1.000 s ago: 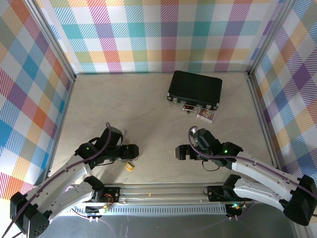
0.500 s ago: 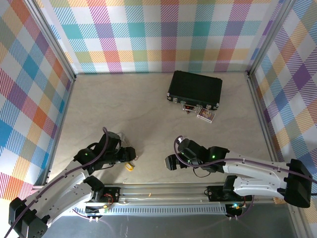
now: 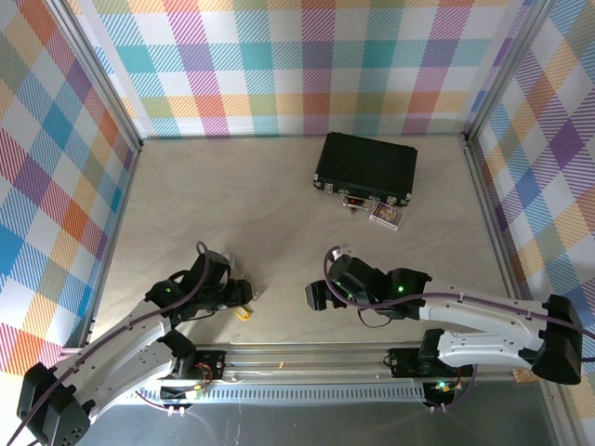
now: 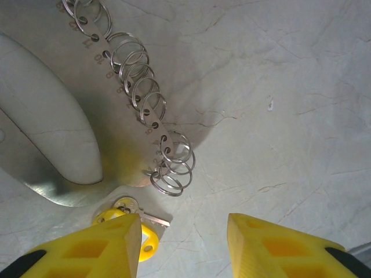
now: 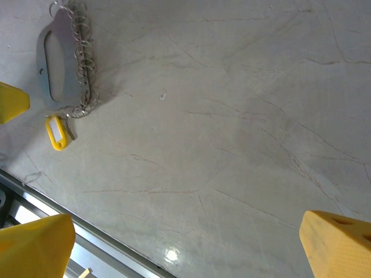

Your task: Put the keys on the keyring

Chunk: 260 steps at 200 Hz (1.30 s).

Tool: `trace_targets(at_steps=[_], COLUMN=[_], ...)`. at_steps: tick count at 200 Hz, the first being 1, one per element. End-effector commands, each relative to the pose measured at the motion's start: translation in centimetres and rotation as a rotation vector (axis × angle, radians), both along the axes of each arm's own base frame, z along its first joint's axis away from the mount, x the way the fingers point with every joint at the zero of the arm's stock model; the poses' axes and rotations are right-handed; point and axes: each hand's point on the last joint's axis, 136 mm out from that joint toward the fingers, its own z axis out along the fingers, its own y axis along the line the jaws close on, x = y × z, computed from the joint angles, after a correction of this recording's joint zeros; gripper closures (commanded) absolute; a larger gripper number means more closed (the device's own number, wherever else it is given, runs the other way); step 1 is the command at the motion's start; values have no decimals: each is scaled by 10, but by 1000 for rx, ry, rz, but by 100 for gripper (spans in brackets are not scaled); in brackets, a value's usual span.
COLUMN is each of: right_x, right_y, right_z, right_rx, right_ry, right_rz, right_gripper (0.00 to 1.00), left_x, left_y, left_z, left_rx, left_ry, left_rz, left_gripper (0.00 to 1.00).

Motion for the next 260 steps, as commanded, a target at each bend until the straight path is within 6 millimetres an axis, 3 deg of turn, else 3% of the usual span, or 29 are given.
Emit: trace_targets(at_steps=[1,49,108,243,260], right_x=[-4,-4,-3,19,21], right_y=[-2,0,2,-24,-27], right_z=[10,8,30,70,72], right_rx=[-4,-12,33,27,32], right_ry=[-5,-26,-77,-234,-236], right_rz=[-17,-5,33,-7,-20], right_gripper=[1,1,1,1,1], left_x=[1,4,6,13,19], left_y=[-6,-8,-9,-34,-45], left_z=[-9,-16,-26,-38,-35], left_rx=[-8,19,51,10,-25], left_ry=[8,10,23,45,29], left_rz=[-2,-1,19,-9,-22], left_gripper=[58,59,54,52,52])
